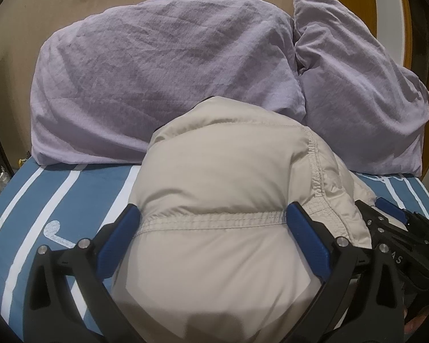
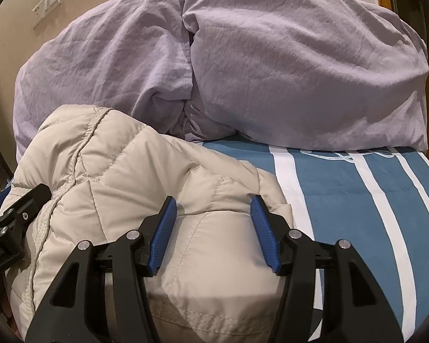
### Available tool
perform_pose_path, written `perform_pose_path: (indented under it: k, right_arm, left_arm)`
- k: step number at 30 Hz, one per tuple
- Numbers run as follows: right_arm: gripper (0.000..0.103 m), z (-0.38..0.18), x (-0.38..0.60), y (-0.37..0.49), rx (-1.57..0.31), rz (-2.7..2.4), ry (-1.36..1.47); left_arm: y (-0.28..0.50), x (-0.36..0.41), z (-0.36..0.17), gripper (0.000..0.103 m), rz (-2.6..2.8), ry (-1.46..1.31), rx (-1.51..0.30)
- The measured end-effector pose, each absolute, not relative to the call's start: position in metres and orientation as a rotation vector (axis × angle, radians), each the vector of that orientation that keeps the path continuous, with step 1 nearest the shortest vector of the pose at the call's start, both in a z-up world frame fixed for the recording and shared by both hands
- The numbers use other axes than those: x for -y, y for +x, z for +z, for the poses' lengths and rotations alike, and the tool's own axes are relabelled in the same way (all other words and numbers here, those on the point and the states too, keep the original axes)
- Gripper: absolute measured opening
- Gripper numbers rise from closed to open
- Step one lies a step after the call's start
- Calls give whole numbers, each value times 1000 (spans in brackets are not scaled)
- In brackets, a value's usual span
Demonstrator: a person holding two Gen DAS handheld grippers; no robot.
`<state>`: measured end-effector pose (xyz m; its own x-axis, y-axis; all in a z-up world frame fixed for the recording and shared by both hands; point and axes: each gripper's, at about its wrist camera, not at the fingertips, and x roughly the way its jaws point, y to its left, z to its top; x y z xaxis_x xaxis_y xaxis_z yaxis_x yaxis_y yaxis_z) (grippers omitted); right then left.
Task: Fold large clothes
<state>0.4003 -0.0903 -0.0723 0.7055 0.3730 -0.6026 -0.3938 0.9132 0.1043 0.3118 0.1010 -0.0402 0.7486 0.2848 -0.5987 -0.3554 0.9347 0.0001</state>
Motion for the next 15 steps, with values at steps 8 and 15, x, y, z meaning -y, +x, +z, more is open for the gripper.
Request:
perform_pose_path:
  k: [8,15]
  right_arm:
    - [98,-43,118,355,-664,421,-52]
    - [102,-39,148,281,-756,476,-59]
  left_arm:
    - [270,-91,-21,101,345,-127,-645]
    - [183,-87,-16,101,315,-154,-704]
